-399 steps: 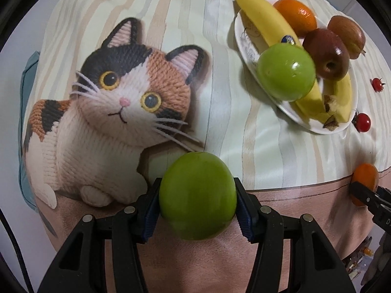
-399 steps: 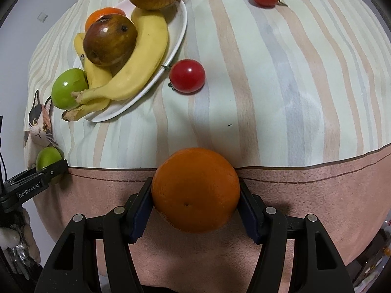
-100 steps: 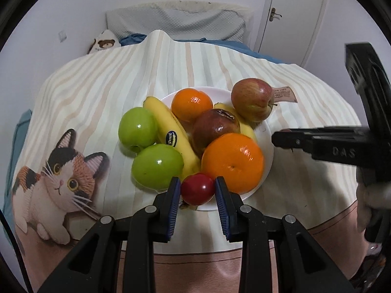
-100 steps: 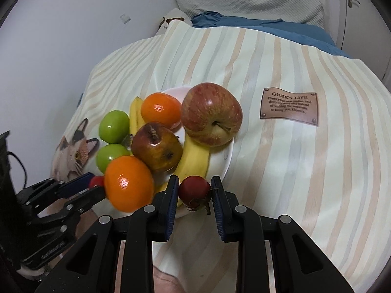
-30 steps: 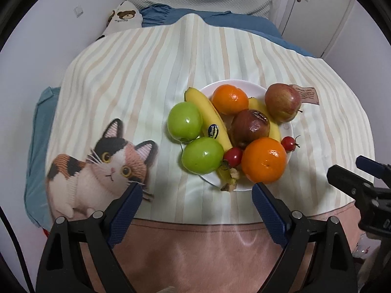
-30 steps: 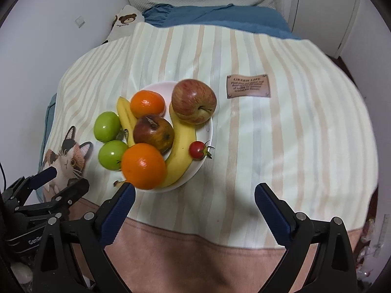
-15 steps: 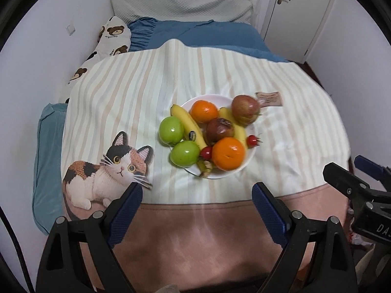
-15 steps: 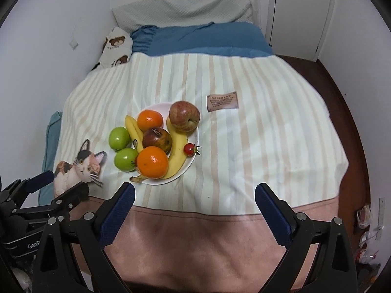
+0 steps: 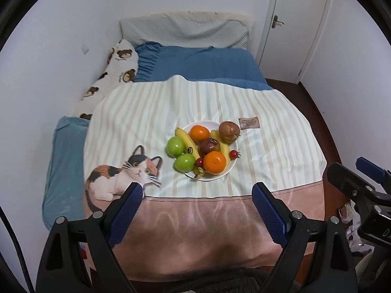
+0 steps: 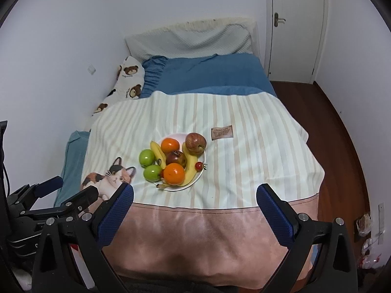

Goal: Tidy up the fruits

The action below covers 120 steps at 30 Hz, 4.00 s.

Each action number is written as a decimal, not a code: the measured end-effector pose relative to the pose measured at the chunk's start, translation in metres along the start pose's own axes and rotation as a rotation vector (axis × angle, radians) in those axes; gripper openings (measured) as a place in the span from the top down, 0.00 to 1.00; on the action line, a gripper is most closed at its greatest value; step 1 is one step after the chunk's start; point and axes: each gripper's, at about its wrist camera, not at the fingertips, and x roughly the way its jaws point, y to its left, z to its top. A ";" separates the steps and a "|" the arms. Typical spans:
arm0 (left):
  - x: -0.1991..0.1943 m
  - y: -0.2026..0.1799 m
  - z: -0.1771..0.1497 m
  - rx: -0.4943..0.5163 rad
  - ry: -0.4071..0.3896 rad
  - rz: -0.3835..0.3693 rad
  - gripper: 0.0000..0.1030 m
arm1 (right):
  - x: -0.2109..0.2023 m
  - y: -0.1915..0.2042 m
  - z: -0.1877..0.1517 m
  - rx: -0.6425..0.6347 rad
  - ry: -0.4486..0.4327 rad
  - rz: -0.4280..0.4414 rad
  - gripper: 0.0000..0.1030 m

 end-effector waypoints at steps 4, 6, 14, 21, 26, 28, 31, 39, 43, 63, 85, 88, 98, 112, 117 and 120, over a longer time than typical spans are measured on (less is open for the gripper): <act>-0.018 0.006 -0.005 -0.022 -0.018 0.012 0.11 | -0.024 0.008 -0.005 -0.015 -0.015 0.011 0.00; -0.025 0.009 -0.007 -0.032 -0.022 0.018 0.11 | -0.032 0.011 -0.007 -0.021 -0.016 0.010 0.00; -0.037 0.013 -0.016 -0.032 -0.030 0.038 0.11 | -0.046 0.016 -0.013 -0.030 -0.017 0.004 0.00; -0.038 0.016 -0.017 -0.031 -0.031 0.034 0.11 | -0.049 0.019 -0.014 -0.032 -0.011 0.003 0.00; -0.037 0.018 -0.020 -0.039 -0.029 0.033 0.11 | -0.050 0.021 -0.016 -0.033 -0.005 -0.003 0.00; -0.034 0.018 -0.021 -0.043 -0.029 0.040 0.11 | -0.046 0.020 -0.016 -0.034 -0.004 -0.009 0.00; -0.028 0.019 -0.021 -0.047 -0.029 0.050 0.11 | -0.032 0.020 -0.016 -0.032 0.006 -0.020 0.00; 0.003 0.021 -0.014 -0.039 -0.027 0.067 0.02 | 0.011 0.018 -0.016 -0.019 0.028 -0.039 0.00; 0.020 0.022 -0.010 -0.032 -0.029 0.085 0.02 | 0.030 0.018 -0.012 -0.023 0.027 -0.046 0.00; 0.083 0.031 0.012 -0.040 0.014 0.118 0.01 | 0.107 0.013 0.004 -0.004 0.084 -0.069 0.00; 0.105 0.030 0.011 -0.037 0.053 0.109 0.01 | 0.132 0.005 0.009 0.007 0.114 -0.078 0.00; 0.105 0.030 0.011 -0.038 0.054 0.109 0.01 | 0.132 0.004 0.008 0.006 0.114 -0.078 0.00; 0.104 0.028 0.010 -0.037 0.053 0.108 0.01 | 0.131 0.004 0.007 0.007 0.117 -0.075 0.00; 0.103 0.027 0.008 -0.037 0.051 0.107 0.01 | 0.128 0.004 0.001 0.009 0.111 -0.072 0.00; 0.102 0.026 0.008 -0.035 0.049 0.106 0.01 | 0.127 0.004 0.001 0.008 0.112 -0.070 0.00; 0.102 0.026 0.007 -0.035 0.048 0.106 0.01 | 0.127 0.004 0.002 0.007 0.112 -0.070 0.00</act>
